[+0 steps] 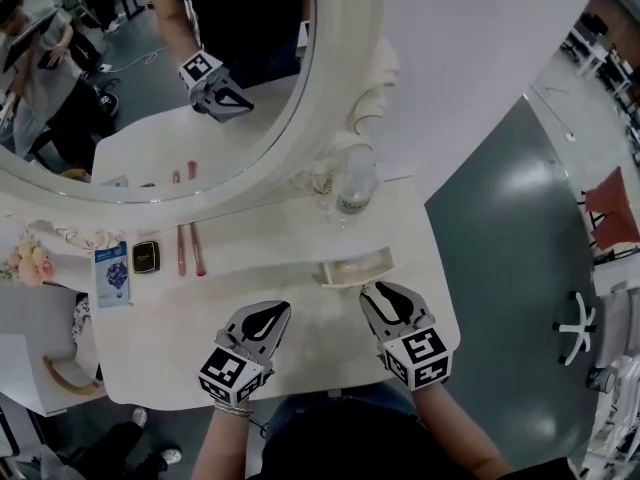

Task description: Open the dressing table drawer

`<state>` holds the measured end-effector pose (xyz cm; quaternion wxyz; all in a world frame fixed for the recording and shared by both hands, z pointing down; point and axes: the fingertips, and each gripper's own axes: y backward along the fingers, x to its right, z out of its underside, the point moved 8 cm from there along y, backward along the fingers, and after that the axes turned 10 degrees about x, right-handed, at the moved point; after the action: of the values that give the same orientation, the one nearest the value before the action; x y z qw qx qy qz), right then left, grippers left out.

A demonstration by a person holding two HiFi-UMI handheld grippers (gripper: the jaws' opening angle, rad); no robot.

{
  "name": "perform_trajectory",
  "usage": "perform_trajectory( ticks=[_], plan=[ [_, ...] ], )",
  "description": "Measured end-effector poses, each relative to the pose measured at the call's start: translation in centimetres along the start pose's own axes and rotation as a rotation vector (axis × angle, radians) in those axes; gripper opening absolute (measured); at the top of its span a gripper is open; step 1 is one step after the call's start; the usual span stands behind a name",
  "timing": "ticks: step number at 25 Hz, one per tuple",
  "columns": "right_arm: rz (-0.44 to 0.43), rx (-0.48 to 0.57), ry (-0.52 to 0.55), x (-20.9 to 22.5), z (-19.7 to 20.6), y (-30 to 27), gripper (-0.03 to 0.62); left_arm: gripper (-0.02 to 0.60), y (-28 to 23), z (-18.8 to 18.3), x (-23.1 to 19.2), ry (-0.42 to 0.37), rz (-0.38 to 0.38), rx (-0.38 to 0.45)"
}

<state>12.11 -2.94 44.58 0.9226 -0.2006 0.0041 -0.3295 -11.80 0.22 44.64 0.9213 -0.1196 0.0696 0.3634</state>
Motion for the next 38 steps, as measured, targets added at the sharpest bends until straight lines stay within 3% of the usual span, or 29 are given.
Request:
perform_trajectory(
  ticks=[6,12,38],
  plan=[
    [-0.033,0.085,0.018,-0.6,-3.0,0.6,0.06,0.015,0.3,-2.2,0.3,-0.037,-0.005,0.037],
    [-0.064,0.142,0.037,-0.5,-5.5,1.3,0.028,0.015,0.3,-4.1,0.5,-0.095,-0.015,0.054],
    [-0.171,0.4,0.183,-0.8,-15.8,4.2,0.018,0.015,4.0,-14.7,0.4,-0.176,-0.105,0.253]
  ],
)
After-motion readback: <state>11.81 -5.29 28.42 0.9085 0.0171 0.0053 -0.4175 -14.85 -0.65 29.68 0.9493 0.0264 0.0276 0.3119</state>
